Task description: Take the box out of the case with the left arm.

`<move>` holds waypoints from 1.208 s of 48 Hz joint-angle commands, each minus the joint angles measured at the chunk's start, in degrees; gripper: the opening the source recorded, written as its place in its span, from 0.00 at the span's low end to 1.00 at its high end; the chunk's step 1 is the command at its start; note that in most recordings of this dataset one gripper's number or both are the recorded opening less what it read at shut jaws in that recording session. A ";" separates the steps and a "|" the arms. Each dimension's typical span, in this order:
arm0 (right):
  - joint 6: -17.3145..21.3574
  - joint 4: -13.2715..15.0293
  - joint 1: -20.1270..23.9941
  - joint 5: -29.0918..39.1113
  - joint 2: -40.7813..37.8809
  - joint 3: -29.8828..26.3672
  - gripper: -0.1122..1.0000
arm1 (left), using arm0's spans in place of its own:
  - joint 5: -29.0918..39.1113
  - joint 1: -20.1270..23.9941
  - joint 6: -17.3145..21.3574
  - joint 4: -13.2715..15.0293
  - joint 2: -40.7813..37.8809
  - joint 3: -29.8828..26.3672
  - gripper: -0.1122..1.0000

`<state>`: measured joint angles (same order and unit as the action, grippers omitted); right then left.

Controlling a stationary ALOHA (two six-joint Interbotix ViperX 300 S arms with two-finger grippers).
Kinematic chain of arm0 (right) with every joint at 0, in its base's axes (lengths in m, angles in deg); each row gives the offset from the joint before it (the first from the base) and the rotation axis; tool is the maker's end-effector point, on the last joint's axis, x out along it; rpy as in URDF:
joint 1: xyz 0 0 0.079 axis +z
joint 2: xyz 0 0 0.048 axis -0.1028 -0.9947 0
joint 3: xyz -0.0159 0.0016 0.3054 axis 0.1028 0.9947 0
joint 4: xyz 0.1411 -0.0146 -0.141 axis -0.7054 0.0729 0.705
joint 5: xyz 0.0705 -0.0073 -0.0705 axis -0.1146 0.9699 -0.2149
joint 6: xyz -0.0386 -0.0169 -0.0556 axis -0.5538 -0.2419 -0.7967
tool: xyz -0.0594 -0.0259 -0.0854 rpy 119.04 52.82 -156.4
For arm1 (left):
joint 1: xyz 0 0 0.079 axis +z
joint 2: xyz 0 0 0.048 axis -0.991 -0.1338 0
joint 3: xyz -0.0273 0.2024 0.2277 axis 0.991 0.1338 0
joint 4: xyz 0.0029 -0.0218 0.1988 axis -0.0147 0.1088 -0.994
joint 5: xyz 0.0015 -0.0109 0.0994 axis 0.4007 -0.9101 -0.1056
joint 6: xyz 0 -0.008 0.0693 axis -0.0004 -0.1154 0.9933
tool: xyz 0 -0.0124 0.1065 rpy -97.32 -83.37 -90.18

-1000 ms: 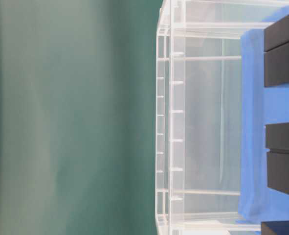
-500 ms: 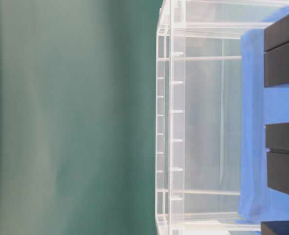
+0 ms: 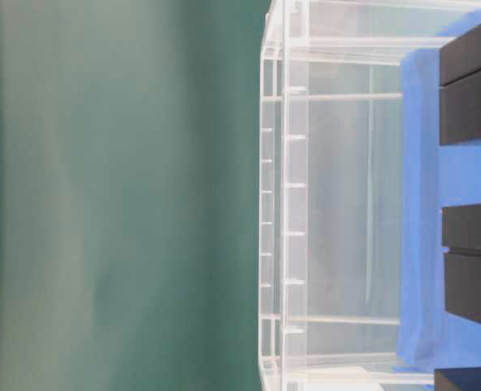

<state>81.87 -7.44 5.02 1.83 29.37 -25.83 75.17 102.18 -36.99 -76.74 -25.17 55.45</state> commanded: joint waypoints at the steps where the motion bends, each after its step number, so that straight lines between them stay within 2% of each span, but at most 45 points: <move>1: 0.09 0.09 -0.09 -0.18 -0.18 -0.53 0.10 | -0.18 0.18 0.09 -0.09 0.62 -1.05 0.88; 39: 0.00 0.09 -0.09 -0.18 0.09 -0.62 0.10 | -0.09 -0.09 -0.09 0.09 0.62 -1.05 0.88; 58: 0.09 0.09 -0.09 -0.18 0.00 -0.70 0.10 | 2.11 -0.44 -0.35 0.35 0.62 -1.05 0.88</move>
<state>81.79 -7.44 5.02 1.83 29.37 -25.83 77.28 102.00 -37.26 -76.48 -25.09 55.45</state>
